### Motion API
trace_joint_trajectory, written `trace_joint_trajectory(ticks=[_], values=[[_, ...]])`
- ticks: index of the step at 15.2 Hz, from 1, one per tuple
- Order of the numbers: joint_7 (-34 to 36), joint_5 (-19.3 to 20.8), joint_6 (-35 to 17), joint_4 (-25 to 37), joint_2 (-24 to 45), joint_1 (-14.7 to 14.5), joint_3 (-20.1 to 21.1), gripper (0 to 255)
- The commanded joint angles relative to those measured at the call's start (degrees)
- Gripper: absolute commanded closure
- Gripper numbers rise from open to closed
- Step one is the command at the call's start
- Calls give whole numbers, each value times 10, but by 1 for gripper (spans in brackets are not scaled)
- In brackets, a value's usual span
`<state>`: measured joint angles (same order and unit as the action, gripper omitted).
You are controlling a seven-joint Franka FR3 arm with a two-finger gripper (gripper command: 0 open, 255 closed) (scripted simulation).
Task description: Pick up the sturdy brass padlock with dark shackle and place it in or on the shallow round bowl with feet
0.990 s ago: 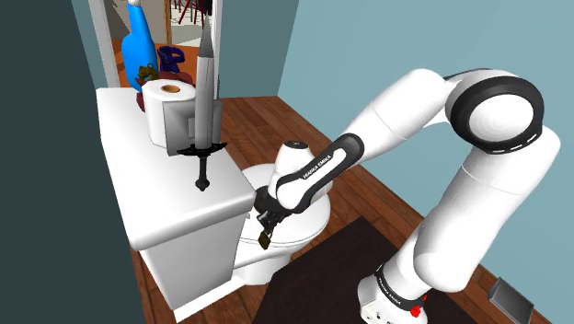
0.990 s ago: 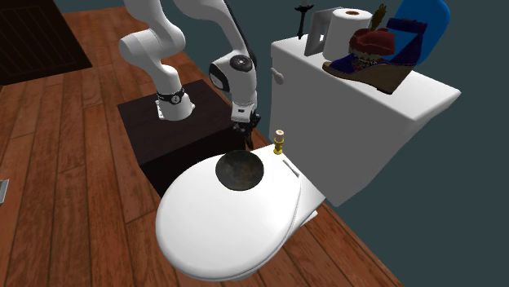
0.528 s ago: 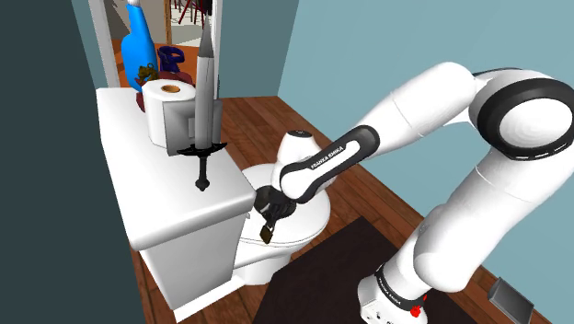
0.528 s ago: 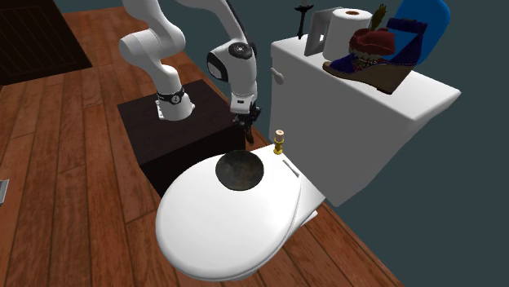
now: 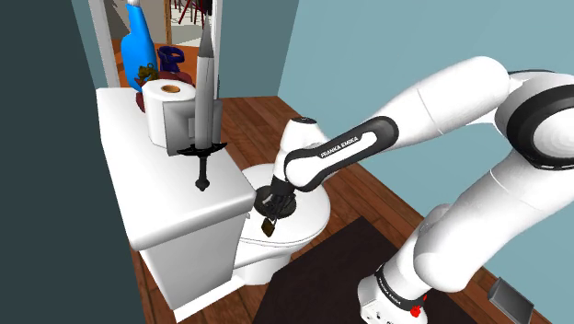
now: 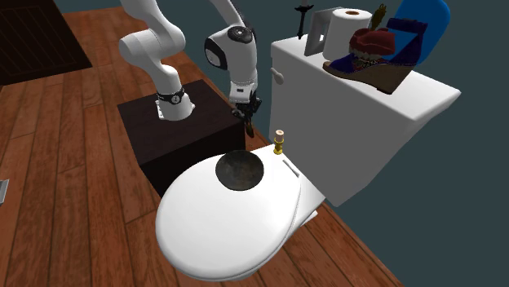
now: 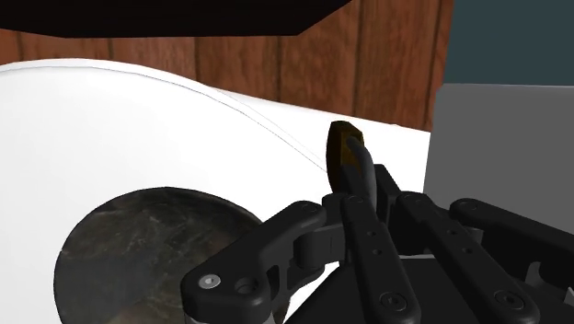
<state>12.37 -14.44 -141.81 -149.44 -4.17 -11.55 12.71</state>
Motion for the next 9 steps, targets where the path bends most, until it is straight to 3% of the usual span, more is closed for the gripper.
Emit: trace_joint_trajectory(ticks=[1,5,9], values=[[1,1,18,3,-14,1,-1,255],[5,2,51,10,-41,1,-3,255],[-40,26,72,53,-12,33,-36,255]])
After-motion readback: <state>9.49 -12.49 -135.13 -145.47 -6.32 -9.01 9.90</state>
